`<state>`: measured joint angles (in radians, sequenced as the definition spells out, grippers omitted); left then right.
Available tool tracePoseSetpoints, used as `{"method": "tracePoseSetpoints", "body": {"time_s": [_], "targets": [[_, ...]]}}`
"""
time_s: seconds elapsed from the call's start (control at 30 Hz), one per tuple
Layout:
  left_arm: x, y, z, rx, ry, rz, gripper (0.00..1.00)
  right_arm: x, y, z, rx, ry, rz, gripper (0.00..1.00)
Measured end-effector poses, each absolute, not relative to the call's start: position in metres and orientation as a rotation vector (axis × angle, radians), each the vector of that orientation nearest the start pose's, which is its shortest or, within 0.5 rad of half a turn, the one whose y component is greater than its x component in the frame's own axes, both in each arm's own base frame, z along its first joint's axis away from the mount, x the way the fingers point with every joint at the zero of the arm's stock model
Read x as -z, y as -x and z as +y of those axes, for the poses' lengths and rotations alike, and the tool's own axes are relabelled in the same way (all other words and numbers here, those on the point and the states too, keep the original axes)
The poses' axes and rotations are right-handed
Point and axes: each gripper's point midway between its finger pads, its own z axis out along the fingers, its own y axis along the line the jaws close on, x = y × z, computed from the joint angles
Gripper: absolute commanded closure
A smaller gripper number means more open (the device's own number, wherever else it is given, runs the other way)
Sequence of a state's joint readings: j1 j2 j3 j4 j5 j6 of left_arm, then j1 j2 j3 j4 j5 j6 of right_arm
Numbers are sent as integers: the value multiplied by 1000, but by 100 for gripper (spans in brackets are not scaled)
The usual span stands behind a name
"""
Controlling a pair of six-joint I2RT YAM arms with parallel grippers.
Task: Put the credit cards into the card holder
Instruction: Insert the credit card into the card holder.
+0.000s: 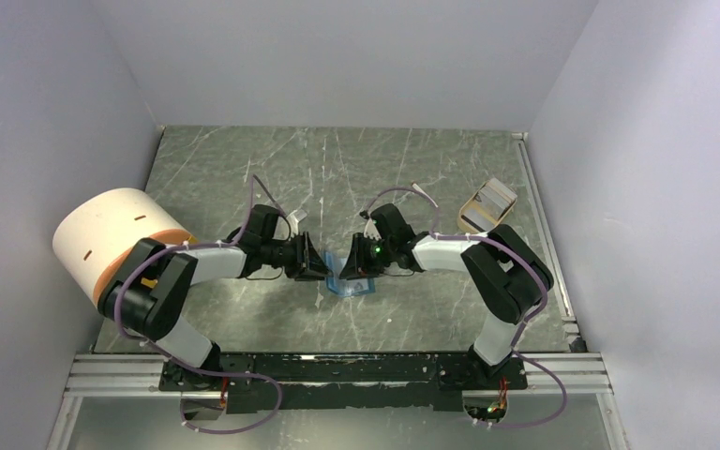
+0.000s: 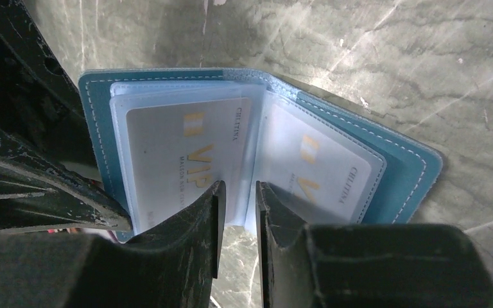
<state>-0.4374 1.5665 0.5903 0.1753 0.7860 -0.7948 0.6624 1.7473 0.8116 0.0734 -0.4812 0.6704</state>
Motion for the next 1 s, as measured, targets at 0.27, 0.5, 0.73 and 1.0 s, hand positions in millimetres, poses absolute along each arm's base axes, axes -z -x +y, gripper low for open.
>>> {"method": "tracePoseSetpoints", "body": {"time_s": [0.27, 0.5, 0.73, 1.0], "targets": [[-59, -217, -264, 1485, 29, 2603, 66, -24, -233, 310, -1094, 243, 2640, 72], [-58, -215, -261, 1463, 21, 2615, 57, -25, -235, 305, -1045, 257, 2635, 74], [-75, -222, -265, 1483, -19, 2534, 51, -25, -235, 304, -1041, 260, 2633, 74], [-70, -225, -266, 1487, -13, 2535, 68, -26, -234, 301, -1015, 265, 2638, 75]]}}
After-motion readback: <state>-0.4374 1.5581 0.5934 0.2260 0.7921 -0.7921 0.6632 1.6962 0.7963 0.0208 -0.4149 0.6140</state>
